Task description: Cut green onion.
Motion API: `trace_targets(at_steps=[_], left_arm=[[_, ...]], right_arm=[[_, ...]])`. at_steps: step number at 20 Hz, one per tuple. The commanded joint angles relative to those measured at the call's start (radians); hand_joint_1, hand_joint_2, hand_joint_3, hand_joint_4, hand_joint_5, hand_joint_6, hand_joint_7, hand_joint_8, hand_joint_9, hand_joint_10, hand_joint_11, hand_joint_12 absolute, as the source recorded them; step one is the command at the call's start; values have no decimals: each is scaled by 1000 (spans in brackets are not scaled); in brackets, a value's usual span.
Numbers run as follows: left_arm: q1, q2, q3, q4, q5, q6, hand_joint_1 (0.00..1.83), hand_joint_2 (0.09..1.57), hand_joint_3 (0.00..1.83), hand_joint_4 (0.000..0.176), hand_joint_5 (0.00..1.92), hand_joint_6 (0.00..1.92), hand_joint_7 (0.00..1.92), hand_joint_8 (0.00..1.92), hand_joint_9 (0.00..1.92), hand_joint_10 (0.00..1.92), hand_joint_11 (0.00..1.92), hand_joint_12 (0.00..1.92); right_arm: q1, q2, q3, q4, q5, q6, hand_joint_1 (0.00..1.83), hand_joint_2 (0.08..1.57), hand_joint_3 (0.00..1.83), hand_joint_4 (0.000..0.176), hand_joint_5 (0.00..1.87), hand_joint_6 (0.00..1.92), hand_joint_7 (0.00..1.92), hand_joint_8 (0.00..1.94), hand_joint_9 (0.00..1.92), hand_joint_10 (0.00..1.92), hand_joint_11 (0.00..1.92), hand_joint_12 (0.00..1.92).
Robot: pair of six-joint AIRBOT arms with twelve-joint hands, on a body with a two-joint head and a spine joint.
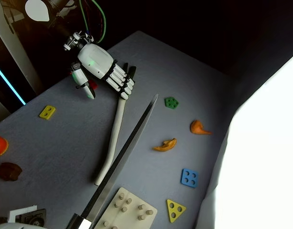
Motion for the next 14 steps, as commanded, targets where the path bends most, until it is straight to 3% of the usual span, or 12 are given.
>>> trace_targets(at_steps=[1,4,7,10,14], left_arm=[[1,-9,-2,63,68,0,221,1345,13,0,2,0,0,0,0,0,0,0],[4,-13,-7,43,68,-9,207,1351,12,0,1,0,0,0,0,0,0,0],[8,-14,-14,22,68,-9,139,1371,17,0,0,0,0,0,0,0,0,0],[16,-15,-20,-5,65,-19,64,1382,17,0,0,0,5,2,1,0,0,0],[24,-19,-21,-25,43,-27,123,1382,11,0,42,15,30,9,19,7,20,13]], right_arm=[[8,19,-32,17,206,-43,1578,939,529,176,1408,1921,1512,1941,1580,1921,1660,1921],[-31,37,-160,122,356,-232,1574,950,521,176,1383,1921,1510,1941,1576,1921,1657,1921],[-49,40,-258,196,479,-329,1566,946,513,176,1376,1921,1518,1941,1589,1921,1672,1921],[-50,39,-329,277,548,-357,1565,939,526,176,1400,1921,1531,1941,1601,1921,1684,1921],[-78,32,-380,308,582,-364,1567,921,566,176,1411,1921,1519,1941,1577,1921,1668,1921]])
